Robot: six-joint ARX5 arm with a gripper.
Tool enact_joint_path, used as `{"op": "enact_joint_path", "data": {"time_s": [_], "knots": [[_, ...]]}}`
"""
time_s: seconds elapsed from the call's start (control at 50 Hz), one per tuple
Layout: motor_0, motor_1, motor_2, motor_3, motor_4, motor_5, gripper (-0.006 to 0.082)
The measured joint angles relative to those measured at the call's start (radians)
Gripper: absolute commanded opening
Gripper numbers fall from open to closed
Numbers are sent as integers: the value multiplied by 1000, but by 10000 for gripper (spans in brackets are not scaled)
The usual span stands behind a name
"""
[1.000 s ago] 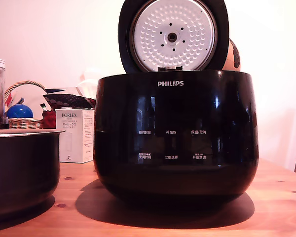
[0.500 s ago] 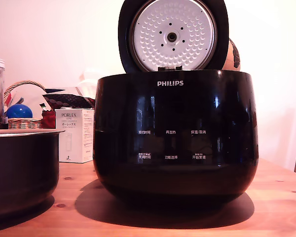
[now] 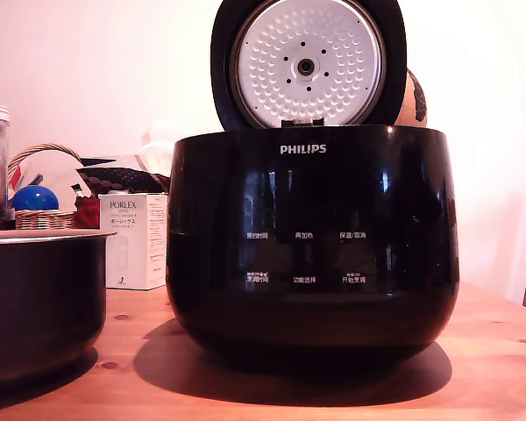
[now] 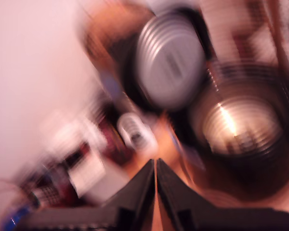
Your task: Pick up the metallic pot next to the rice cooker
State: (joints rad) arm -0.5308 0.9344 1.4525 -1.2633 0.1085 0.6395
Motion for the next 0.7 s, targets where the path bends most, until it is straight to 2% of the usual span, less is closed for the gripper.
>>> {"op": "enact_joint_path", "data": {"time_s": [0.08,0.24,0.32,0.38,0.5,0.52,0.58,0.6,0.66,0.68,0.7], "knots": [[2,51,-12,-107,23,26,-24],[2,129,-18,-107,48,19,-24],[2,157,-18,-106,49,-40,-24],[2,178,-18,-106,53,-44,-24],[2,237,-18,-106,65,-115,-24],[2,248,-18,-106,67,-162,-24],[3,283,-18,-106,67,-167,-24],[4,293,-18,-106,67,-235,-24],[12,329,-18,-106,67,-244,-24],[16,342,-18,-106,67,-331,-24],[19,352,-18,-106,67,-331,-24]]}}
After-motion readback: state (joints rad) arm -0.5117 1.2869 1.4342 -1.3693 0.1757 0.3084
